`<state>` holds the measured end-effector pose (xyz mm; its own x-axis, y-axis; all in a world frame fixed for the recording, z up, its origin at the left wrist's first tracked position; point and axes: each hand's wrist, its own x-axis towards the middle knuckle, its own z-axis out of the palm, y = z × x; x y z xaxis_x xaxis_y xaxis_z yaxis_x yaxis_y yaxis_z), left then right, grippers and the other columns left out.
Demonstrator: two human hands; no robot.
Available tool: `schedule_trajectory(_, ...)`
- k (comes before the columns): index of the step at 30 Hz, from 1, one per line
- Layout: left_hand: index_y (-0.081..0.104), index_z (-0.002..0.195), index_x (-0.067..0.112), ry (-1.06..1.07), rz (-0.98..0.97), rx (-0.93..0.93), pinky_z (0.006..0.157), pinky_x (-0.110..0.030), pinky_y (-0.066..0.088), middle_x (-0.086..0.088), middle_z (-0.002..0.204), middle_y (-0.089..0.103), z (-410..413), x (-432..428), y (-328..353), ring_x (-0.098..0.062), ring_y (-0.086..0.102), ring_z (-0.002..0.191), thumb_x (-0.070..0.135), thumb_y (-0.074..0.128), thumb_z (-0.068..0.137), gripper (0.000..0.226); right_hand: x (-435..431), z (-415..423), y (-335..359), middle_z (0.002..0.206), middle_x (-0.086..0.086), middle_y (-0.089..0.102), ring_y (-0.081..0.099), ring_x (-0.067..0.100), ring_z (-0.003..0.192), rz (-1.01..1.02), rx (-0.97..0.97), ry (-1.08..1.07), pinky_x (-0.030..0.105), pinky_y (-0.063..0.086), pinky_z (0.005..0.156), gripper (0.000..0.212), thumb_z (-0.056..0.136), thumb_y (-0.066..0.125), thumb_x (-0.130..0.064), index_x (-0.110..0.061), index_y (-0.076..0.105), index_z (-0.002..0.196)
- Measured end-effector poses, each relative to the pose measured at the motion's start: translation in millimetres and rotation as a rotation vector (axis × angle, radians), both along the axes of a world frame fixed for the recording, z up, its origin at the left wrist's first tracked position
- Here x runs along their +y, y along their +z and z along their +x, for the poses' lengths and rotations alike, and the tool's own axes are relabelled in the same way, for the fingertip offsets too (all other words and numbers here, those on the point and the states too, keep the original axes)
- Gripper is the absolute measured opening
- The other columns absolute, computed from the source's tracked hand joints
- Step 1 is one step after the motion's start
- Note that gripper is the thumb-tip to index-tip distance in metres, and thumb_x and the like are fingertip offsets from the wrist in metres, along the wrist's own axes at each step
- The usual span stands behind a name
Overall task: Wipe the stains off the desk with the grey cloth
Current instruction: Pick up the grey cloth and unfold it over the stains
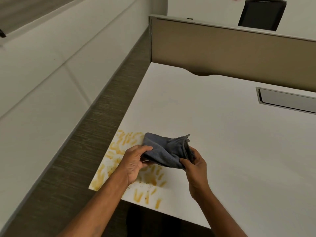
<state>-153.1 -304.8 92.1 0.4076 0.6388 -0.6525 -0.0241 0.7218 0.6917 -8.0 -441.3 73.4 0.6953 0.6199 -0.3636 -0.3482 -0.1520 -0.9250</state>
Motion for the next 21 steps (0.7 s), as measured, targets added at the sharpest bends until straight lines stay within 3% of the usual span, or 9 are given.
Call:
schedule_trajectory(2,0.062,0.086,0.005,-0.003,0.020,0.009,0.072,-0.043,0.064,-0.016,0.092,0.070,-2,-11,0,-0.028,0.068,0.095,0.001,0.070,0.089,0.010,-11,-4,-2,0.110,0.008,0.077,0.074,0.023,0.102,-0.004,0.006,-0.006,0.034,0.059,0.086,0.047,0.088,0.053,0.018,-0.011,0.067,0.123)
schedule_trajectory(5,0.067,0.106,0.000,-0.007,0.038,0.032,0.091,-0.052,0.060,-0.020,0.110,0.072,-8,-28,1,-0.031,0.070,0.107,0.000,0.067,0.092,0.014,-29,-10,-3,0.110,0.007,0.076,0.074,0.020,0.100,-0.024,0.015,-0.023,0.035,0.060,0.087,0.048,0.088,0.053,0.017,-0.013,0.066,0.124)
schedule_trajectory(7,0.064,0.115,-0.001,-0.037,0.072,0.088,0.085,-0.049,0.063,-0.021,0.113,0.072,-14,-40,-1,-0.033,0.072,0.105,0.003,0.067,0.093,0.022,-42,-16,-3,0.109,0.003,0.076,0.074,0.018,0.099,-0.039,0.029,-0.034,0.032,0.061,0.084,0.047,0.089,0.055,0.015,-0.018,0.066,0.121)
schedule_trajectory(11,0.063,0.106,0.004,-0.099,0.169,0.235,0.064,-0.036,0.064,-0.018,0.105,0.075,-30,-66,-8,-0.029,0.078,0.088,0.009,0.070,0.095,0.014,-72,-32,-6,0.112,-0.002,0.069,0.070,0.019,0.102,-0.119,0.049,-0.076,0.028,0.058,0.081,0.043,0.091,0.061,0.007,-0.021,0.058,0.124)
schedule_trajectory(14,0.061,0.106,0.005,-0.145,0.238,0.308,0.059,-0.031,0.062,-0.013,0.099,0.077,-43,-85,-19,-0.023,0.077,0.074,0.013,0.070,0.096,0.015,-93,-47,-12,0.114,-0.004,0.065,0.067,0.019,0.105,-0.169,0.073,-0.101,0.029,0.057,0.083,0.051,0.090,0.066,0.003,-0.018,0.053,0.135)
schedule_trajectory(17,0.060,0.106,0.005,-0.179,0.289,0.341,0.059,-0.032,0.062,-0.014,0.094,0.077,-56,-96,-29,-0.022,0.073,0.062,0.014,0.069,0.097,0.016,-105,-61,-15,0.112,-0.006,0.064,0.067,0.016,0.101,-0.213,0.074,-0.126,0.023,0.056,0.076,0.058,0.090,0.068,0.002,-0.015,0.049,0.141)
schedule_trajectory(21,0.059,0.102,0.006,-0.193,0.349,0.352,0.058,-0.030,0.062,-0.014,0.091,0.075,-69,-108,-39,-0.019,0.070,0.060,0.013,0.069,0.097,0.013,-121,-80,-18,0.130,0.011,0.063,0.068,0.024,0.108,-0.237,0.094,-0.191,0.044,0.056,0.098,0.071,0.089,0.071,0.000,-0.019,0.039,0.150)
